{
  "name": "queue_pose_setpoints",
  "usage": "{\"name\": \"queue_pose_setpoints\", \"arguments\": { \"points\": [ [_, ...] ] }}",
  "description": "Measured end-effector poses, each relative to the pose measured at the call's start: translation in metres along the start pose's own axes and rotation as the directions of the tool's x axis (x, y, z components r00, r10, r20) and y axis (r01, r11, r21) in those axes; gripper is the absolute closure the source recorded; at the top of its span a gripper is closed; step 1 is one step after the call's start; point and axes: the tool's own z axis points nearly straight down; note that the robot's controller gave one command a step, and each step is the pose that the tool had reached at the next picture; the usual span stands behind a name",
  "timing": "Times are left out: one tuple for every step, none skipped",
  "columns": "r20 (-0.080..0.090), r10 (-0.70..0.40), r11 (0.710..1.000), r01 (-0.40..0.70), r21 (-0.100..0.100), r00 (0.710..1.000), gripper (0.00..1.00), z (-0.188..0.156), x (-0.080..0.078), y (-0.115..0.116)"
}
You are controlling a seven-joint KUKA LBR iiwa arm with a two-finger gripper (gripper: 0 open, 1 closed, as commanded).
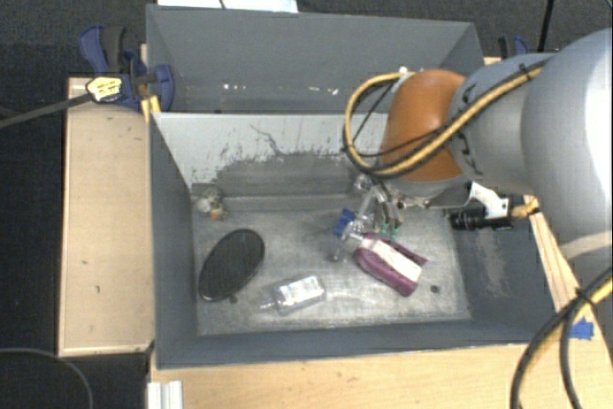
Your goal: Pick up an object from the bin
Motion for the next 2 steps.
{"name": "queue_pose_setpoints", "arguments": {
  "points": [
    [0.001, -0.001, 1.000, 0.001, -0.001, 1.000, 1.00, 0.000, -0.001, 0.000],
    [0.010, 0.015, 1.000, -0.015, -0.003, 1.000, 1.00, -0.135, -0.013, 0.001]
  ]
}}
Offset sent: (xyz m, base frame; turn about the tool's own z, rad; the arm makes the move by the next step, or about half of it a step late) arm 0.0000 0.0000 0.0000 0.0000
